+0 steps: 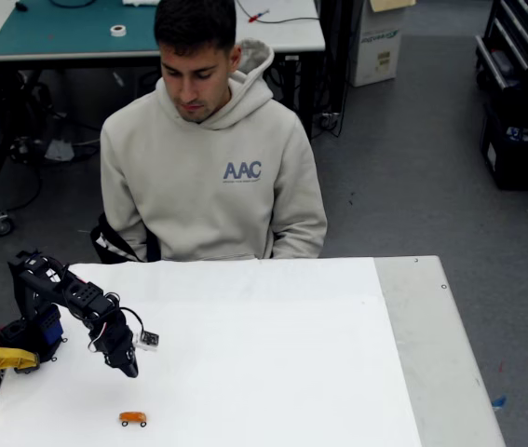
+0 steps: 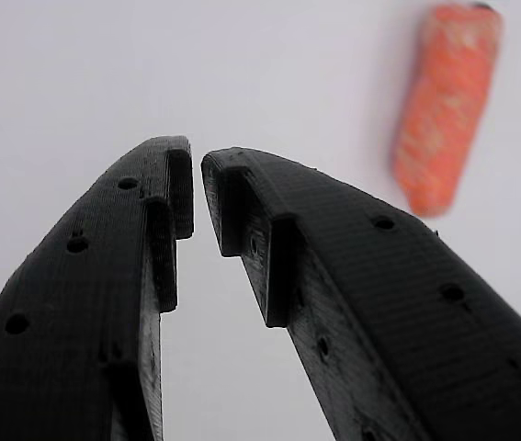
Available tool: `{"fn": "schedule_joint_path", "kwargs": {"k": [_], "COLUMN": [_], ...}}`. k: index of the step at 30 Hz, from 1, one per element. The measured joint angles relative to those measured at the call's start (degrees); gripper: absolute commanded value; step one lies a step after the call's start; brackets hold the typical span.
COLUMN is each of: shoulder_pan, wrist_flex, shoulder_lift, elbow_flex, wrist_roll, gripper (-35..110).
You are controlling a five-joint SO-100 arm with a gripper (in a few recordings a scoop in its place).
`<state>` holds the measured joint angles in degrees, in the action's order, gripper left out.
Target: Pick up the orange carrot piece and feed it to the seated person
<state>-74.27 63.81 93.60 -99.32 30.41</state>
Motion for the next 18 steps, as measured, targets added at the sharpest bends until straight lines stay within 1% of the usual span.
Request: {"fn": "schedule_joint_path", "kwargs": {"k": [8,18], "shoulder_pan": [-6.15,-9.40], "wrist_flex": [0.00,0.00], "shoulder_lift": [-2.11,-14.33], "elbow_flex": [6.68,16.70], "wrist_roll": [3.25,3.25], "gripper": [-2,-2]}}
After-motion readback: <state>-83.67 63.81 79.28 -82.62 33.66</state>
